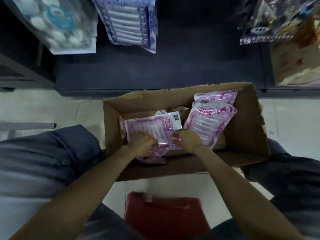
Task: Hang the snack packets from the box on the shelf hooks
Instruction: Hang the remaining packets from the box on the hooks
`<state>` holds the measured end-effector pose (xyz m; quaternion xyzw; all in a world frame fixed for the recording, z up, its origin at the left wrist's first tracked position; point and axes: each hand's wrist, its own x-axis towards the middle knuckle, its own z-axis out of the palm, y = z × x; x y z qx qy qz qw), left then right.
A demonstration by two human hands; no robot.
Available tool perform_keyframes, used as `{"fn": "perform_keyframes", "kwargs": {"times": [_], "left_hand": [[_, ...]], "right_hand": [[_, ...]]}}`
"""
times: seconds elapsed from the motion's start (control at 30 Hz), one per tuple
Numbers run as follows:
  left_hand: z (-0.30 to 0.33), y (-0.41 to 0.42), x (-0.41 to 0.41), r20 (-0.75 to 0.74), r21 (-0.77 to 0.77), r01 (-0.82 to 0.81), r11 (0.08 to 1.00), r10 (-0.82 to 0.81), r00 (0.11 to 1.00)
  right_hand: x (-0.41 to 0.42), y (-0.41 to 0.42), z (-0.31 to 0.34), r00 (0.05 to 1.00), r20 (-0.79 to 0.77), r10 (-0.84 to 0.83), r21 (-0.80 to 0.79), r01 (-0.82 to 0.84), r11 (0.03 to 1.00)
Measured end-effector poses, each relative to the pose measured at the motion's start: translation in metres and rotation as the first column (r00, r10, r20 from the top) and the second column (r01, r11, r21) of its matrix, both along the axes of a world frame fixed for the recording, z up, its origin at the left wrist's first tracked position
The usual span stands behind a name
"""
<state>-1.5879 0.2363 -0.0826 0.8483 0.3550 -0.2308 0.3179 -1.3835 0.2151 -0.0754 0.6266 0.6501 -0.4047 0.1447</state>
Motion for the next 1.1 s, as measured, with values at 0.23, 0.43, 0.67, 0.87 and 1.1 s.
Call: {"fn": "perform_keyframes", "kwargs": {"times": [0.23, 0.43, 0.67, 0.87, 1.1], "left_hand": [[-0.059, -0.014, 0.007, -0.154, -0.166, 0.240, 0.956, -0.266, 0.952], [-0.076, -0.021, 0.015, -0.145, -0.117, -0.017, 0.993, 0.000, 0.990], [-0.042, -0.001, -0.014, 0.055, -0.044, -0.475, 0.879, 0.477, 0.877], [-0.013, 0.015, -0.011, 0.155, 0.007, -0.723, 0.691, 0.714, 0.683], [0.051, 0.026, -0.006, 0.338, -0.051, -0.839, 0.541, 0.800, 0.496]], "right_hand": [[0.014, 0.025, -0.033, 0.986, 0.164, -0.007, 0.272, -0.039, 0.962], [0.035, 0.075, -0.063, 0.944, 0.324, 0.064, 0.349, -0.182, 0.919], [0.029, 0.098, -0.084, 0.852, 0.511, 0.109, 0.222, -0.254, 0.941], [0.029, 0.067, -0.056, 0.975, 0.211, -0.067, 0.462, -0.039, 0.886], [0.029, 0.012, 0.059, 0.766, -0.416, -0.490, 0.388, 0.637, 0.667]]}}
